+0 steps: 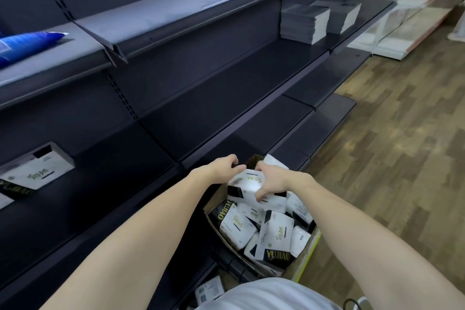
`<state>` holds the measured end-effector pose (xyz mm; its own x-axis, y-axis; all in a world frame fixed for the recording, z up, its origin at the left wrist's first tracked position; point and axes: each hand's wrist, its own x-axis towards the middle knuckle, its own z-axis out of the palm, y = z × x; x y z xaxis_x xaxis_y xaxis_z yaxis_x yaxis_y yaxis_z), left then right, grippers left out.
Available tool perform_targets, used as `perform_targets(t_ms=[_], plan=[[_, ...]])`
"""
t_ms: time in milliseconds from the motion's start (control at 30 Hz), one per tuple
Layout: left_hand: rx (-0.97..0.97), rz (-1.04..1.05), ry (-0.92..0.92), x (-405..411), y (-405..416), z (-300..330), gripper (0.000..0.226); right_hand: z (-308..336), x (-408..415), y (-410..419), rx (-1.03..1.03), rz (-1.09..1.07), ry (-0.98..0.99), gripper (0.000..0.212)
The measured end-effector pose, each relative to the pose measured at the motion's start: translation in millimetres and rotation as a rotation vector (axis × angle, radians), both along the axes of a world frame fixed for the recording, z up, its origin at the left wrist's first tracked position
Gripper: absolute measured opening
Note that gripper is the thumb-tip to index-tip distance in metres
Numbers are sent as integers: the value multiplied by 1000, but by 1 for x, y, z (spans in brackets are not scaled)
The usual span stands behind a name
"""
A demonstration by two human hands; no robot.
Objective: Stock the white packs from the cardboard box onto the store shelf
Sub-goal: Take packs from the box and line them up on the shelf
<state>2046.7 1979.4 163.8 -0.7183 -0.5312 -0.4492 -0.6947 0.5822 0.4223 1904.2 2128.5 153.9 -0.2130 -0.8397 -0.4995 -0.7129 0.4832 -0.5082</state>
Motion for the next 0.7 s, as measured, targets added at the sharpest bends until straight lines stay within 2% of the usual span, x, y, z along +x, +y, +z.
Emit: perform_targets(t_ms=[233, 400, 500, 700], plan=[[-5, 165, 30, 24, -20, 10, 56, 13, 24, -39, -186, 116, 125, 79], [226, 486, 253, 43, -32, 18, 62, 11, 32, -60, -376, 161, 223, 87], [279, 631, 332, 53, -40, 23, 73, 12, 38, -67, -444, 171, 208, 94], [414, 734, 451, 75, -52, 50, 79, 24, 52, -84, -479, 206, 165, 116]])
